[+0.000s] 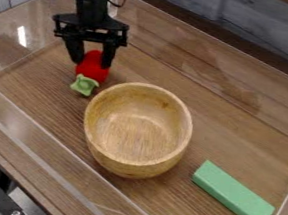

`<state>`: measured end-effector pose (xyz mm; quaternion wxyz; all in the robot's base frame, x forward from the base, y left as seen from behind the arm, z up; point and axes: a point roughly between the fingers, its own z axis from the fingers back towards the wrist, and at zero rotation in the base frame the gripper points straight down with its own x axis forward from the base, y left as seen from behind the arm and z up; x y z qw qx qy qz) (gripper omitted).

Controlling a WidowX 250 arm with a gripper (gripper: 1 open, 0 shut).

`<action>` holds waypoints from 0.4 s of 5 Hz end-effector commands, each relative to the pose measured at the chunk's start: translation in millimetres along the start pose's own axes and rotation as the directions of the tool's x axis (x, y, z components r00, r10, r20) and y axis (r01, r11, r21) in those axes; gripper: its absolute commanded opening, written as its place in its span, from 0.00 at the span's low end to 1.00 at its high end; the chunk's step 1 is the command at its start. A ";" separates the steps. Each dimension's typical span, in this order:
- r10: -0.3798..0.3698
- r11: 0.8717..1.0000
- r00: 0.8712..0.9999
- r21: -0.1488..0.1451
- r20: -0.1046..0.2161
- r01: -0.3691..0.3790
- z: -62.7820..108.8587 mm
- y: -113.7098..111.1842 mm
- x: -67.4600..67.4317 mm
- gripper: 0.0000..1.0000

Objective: Move the red fruit to the right

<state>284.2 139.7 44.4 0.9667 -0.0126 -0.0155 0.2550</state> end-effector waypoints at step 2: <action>-0.003 1.000 0.999 -0.030 0.054 0.004 43.0 -14.5 13.8 0.00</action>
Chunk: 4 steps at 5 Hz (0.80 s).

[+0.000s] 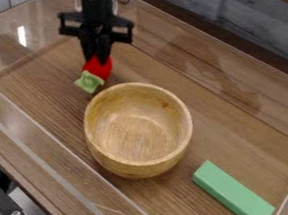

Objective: Move the red fruit to the right

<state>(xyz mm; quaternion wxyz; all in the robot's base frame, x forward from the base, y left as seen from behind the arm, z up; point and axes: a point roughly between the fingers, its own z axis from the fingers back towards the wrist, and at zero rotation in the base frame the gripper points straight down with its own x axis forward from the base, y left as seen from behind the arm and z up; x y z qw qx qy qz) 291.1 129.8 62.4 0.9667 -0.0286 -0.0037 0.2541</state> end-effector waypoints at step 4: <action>-0.109 0.992 0.990 -0.049 0.094 0.114 73.8 -45.1 25.3 0.00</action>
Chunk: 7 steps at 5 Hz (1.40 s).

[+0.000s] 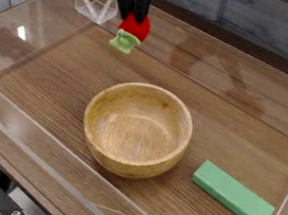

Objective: Move the red fruit to the right

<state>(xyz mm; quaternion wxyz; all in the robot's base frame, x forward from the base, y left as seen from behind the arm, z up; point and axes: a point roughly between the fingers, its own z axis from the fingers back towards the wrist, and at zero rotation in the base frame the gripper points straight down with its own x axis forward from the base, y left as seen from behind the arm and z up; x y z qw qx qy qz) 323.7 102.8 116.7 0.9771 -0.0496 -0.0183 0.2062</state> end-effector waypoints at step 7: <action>-0.248 0.969 0.967 0.030 0.065 0.246 3.3 -6.2 26.3 0.00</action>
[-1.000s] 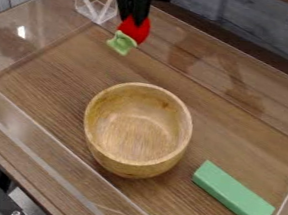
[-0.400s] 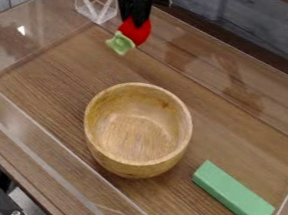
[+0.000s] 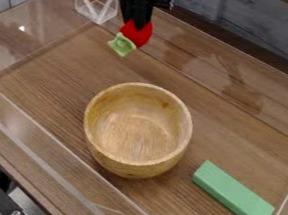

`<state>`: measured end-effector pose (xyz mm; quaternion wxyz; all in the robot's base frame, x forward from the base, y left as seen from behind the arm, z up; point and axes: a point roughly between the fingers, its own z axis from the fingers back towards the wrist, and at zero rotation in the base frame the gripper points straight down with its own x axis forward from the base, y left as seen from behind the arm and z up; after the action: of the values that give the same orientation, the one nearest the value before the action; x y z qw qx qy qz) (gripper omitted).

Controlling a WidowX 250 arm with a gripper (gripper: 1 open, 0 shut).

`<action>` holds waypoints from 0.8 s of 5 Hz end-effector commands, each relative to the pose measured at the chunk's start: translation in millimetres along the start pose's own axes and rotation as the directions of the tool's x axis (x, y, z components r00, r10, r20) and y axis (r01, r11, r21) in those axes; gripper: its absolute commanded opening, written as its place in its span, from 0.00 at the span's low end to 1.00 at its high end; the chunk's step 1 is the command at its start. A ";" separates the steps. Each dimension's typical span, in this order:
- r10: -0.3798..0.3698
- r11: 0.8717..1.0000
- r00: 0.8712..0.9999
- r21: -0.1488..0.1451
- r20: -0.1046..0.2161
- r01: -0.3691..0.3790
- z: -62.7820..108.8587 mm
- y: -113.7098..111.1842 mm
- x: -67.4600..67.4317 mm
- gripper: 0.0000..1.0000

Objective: Move the red fruit to the right

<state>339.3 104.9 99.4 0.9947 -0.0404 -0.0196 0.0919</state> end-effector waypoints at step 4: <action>-0.069 0.998 0.996 0.014 0.063 0.068 18.6 -7.2 19.8 0.00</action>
<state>348.0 102.0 97.2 0.9965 -0.0411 -0.0176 0.0709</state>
